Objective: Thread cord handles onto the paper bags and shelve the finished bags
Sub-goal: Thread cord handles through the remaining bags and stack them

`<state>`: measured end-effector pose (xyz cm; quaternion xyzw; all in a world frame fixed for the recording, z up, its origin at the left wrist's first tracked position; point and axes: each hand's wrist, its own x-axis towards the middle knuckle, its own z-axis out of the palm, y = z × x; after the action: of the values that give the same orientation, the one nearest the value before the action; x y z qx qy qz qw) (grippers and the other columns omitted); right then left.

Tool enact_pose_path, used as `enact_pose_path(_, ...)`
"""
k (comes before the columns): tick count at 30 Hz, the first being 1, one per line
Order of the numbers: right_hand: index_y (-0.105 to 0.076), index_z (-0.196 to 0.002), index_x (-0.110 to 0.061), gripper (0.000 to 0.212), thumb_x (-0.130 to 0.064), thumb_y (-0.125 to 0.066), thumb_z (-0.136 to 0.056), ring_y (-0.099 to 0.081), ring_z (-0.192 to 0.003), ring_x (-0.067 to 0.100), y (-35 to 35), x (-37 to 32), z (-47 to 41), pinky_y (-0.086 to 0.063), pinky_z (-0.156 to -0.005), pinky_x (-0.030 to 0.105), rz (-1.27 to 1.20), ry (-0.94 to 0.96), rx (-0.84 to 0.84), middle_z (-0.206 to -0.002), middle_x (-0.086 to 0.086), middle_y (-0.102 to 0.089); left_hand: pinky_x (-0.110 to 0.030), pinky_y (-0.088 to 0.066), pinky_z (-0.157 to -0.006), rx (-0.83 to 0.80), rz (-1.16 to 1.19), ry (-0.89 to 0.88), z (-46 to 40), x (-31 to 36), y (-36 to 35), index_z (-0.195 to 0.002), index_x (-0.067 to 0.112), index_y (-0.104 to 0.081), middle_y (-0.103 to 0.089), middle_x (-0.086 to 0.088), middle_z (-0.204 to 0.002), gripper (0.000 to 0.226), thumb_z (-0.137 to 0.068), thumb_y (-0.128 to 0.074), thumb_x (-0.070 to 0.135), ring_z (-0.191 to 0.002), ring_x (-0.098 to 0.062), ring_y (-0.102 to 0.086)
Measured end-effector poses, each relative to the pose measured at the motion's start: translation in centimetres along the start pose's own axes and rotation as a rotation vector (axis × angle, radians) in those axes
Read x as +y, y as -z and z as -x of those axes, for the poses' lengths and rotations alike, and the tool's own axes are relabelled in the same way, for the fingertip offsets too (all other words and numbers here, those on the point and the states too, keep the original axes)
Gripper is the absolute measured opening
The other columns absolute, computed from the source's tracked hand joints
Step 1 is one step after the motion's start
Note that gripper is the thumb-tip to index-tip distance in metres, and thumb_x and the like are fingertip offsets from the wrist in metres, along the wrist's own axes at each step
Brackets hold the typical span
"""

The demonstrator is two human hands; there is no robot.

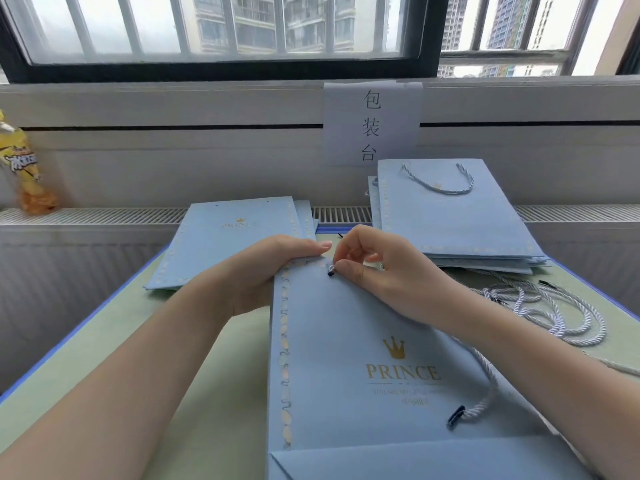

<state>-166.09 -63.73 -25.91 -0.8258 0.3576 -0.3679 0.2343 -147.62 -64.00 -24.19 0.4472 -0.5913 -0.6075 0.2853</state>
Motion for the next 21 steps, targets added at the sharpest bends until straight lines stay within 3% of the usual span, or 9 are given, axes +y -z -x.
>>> enact_pose_path(7, -0.054, -0.083, -0.03, 0.009, -0.032, -0.061, -0.089, -0.053, -0.093, 0.0, 0.3, 0.2, 0.2, -0.041, -0.091, 0.024, 0.075, -0.019, -0.027, -0.092, -0.012, -0.06, -0.018, -0.04, -0.043, 0.273, -0.03, -0.118, 0.0, 0.3, 0.3, -0.063, 0.006, -0.051, -0.053, -0.004, -0.047, 0.037, -0.091, -0.055, 0.03, -0.039, -0.016, -0.051)
enact_pose_path(12, -0.057, -0.083, -0.022, 0.014, -0.033, -0.056, -0.091, -0.055, -0.085, 0.0, -0.5, 0.0, 0.1, -0.044, -0.087, 0.025, 0.034, 0.0, -0.006, -0.081, -0.018, -0.06, -0.023, -0.047, -0.053, 0.2, -0.075, -0.131, -0.1, 0.0, -0.3, -0.066, 0.006, -0.062, -0.063, -0.007, -0.06, 0.035, -0.092, -0.056, 0.03, -0.049, -0.017, -0.058)
enact_pose_path(15, -0.049, -0.077, -0.033, 0.016, -0.034, -0.059, -0.089, -0.052, -0.083, -0.001, -0.8, -0.2, 0.0, -0.043, -0.08, 0.023, 0.063, 0.023, 0.015, -0.078, -0.02, -0.056, -0.023, -0.048, -0.053, 0.186, -0.067, -0.14, -0.1, 0.2, -0.6, -0.068, 0.006, -0.063, -0.063, -0.007, -0.061, 0.034, -0.091, -0.056, 0.03, -0.05, -0.018, -0.059)
enact_pose_path(21, -0.053, -0.074, -0.033, 0.02, -0.029, -0.07, -0.083, -0.051, -0.081, 0.006, -0.5, -0.2, -0.2, -0.041, -0.076, 0.023, -0.01, -0.006, -0.016, -0.077, -0.018, -0.056, -0.019, -0.044, -0.044, 0.13, -0.045, -0.134, 0.3, 0.4, -0.9, -0.046, 0.017, -0.059, -0.056, 0.0, -0.049, 0.047, -0.091, -0.055, 0.029, -0.041, -0.012, -0.053)
